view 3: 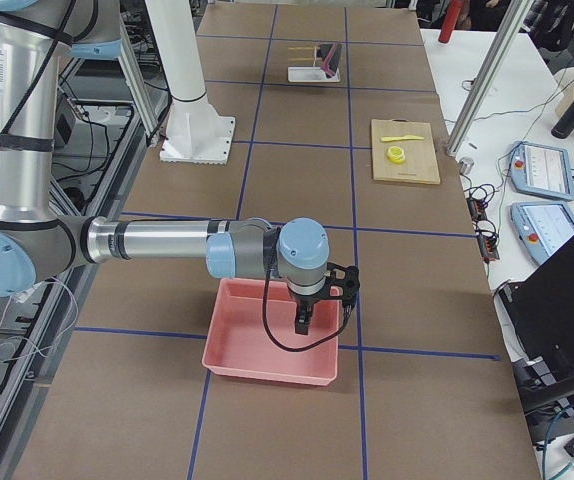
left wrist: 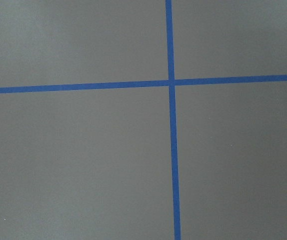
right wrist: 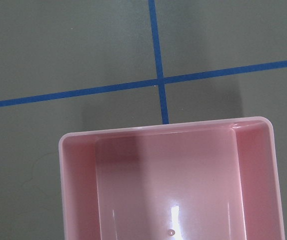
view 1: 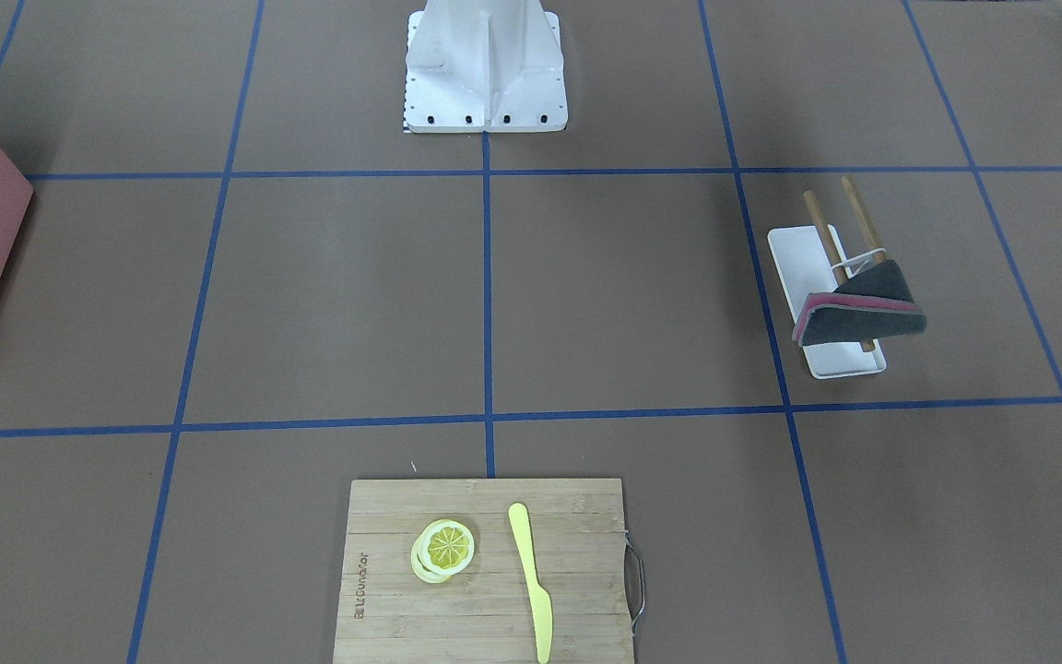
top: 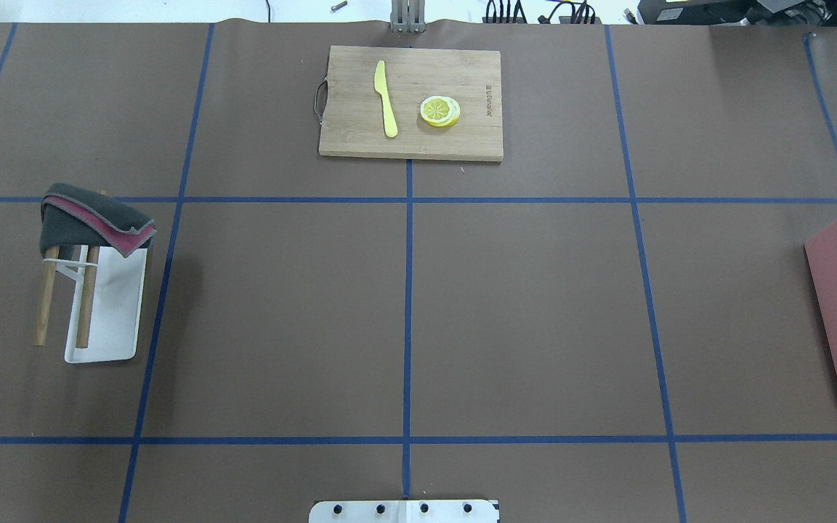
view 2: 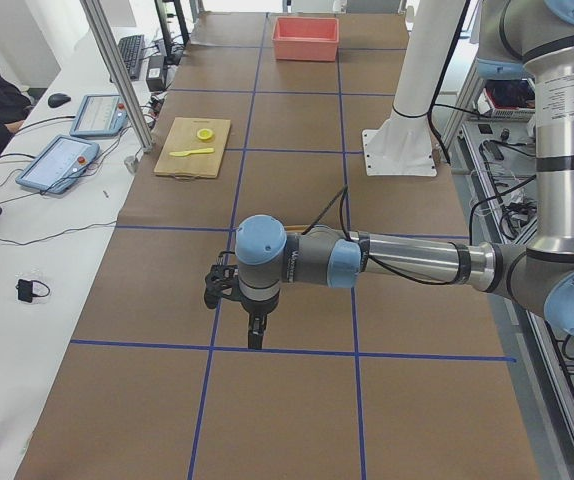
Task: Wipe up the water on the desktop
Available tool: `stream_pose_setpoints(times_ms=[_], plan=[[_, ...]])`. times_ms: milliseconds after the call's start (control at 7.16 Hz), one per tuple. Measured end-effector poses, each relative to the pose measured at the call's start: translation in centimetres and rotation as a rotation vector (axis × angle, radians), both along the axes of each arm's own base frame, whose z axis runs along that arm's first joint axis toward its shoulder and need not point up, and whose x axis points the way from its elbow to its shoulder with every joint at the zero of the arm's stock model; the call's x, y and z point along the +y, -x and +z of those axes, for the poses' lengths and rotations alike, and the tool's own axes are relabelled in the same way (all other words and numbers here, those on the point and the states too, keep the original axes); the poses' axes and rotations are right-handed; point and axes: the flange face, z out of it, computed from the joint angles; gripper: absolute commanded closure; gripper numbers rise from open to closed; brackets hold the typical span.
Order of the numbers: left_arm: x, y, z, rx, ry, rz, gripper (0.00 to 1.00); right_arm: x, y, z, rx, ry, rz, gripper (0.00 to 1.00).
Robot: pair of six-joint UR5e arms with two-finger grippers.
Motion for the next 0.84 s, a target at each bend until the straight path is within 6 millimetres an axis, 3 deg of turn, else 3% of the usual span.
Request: stream_pose_setpoints(times_ms=[279,559,838], plan=[[-1.0,0.0,-1.6,0.003,-0.029,-0.005,0.02,-0.1,0.0,-0.1,0.0,-0.002,0.0,0.0],[-3.8,-0.2,-5.4,0.014,-0.063,-0.052,0.02,-0.1,0.0,-0.2,-0.001,-0.004,0.0,0.0],[-6.3,-2.3,-9.4,0.107,0.019,-0.188,0.02,0.0,0.0,-0.3,-0.001,-0.006,0.0,0.0]])
